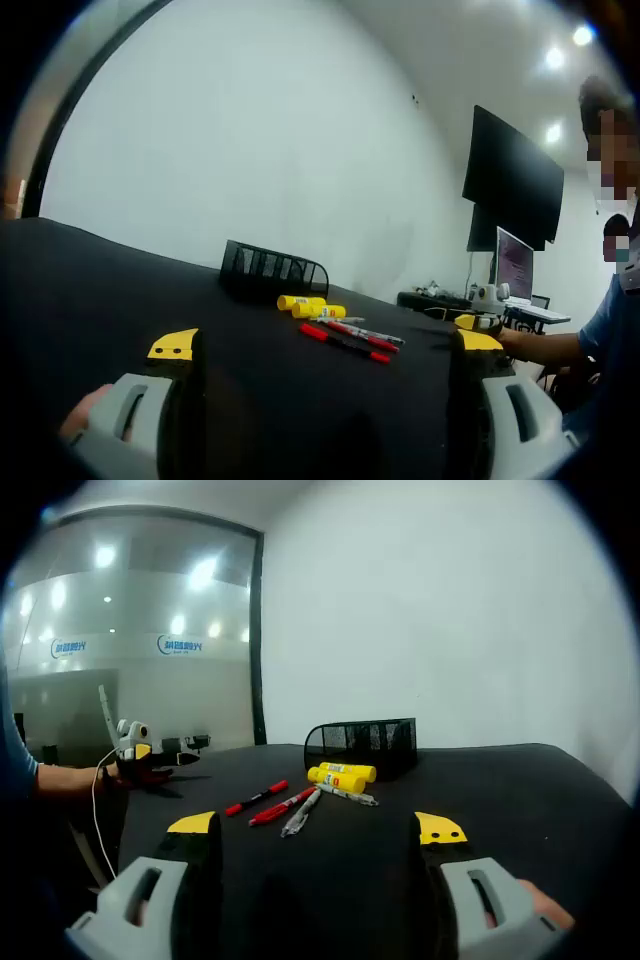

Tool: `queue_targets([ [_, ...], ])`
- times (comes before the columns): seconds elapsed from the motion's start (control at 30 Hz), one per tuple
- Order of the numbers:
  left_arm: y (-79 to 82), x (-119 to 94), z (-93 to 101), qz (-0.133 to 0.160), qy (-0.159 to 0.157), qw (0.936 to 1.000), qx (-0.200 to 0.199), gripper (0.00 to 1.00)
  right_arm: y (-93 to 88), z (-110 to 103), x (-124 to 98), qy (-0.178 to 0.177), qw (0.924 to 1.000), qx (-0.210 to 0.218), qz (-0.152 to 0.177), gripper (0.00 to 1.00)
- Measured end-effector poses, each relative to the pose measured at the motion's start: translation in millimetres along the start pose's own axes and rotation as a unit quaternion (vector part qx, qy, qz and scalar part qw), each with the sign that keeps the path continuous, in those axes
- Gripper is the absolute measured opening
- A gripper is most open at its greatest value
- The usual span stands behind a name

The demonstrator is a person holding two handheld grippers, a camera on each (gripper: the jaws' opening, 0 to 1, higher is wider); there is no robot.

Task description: Pick up pens and glue sticks and place them into the holder.

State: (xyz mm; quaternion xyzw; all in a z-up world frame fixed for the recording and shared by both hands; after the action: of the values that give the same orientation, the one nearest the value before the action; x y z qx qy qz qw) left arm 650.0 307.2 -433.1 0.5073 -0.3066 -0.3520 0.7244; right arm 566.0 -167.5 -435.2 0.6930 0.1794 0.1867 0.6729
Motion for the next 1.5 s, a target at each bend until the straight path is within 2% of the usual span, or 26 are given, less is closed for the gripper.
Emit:
queue_targets([
  [0.8, -1.3, -0.2, 3.8, 0.000, 0.000, 1.0000, 0.001, 0.96, -0.2, -1.5, -0.4, 0.000, 1.0000, -0.002, -0.001, 0.71],
  [0.9, -1.2, 0.2, 4.6, -0.003, -0.001, 1.0000, 0.001, 0.96, -0.3, -1.5, -0.9, -0.006, 0.9999, -0.001, -0.009, 0.70],
  [1.03, 2.5, 1.2, 9.8, -0.009, -0.006, 0.9999, -0.003, 0.96, 7.1, -3.9, -2.8, 0.002, 1.0000, 0.002, -0.004, 0.67],
  [1.1, 7.4, 3.3, 16.8, -0.012, -0.012, 0.9999, 0.001, 0.96, 11.8, -4.7, -2.4, 0.011, 0.9999, 0.004, -0.013, 0.61],
  [1.2, 13.9, 7.7, 23.9, -0.018, -0.025, 0.9995, 0.013, 0.96, 22.9, -8.0, -0.4, 0.020, 0.9995, -0.005, -0.024, 0.59],
  [1.37, 17.8, 15.8, 26.6, -0.023, -0.037, 0.9989, 0.015, 0.96, 39.4, -9.5, 1.3, 0.030, 0.9991, -0.011, -0.028, 0.55],
  [1.5, 16.8, 21.3, 25.8, -0.032, -0.041, 0.9983, 0.026, 0.96, 46.0, -7.8, 1.1, 0.027, 0.9988, -0.018, -0.038, 0.51],
])
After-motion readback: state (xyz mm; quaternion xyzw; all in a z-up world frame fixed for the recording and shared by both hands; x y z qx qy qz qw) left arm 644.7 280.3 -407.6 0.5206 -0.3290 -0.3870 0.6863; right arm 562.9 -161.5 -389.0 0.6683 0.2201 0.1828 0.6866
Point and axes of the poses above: the point that each gripper's makers call its tool centre point, and the gripper's own axes: x roughly forward along the fingers, z roughly to its right, y roughly out of its top, the point moved 10 cm from there along -x, roughly backward along the fingers, and after that the axes turned 3 degrees about -x, right-handed, at the moved point
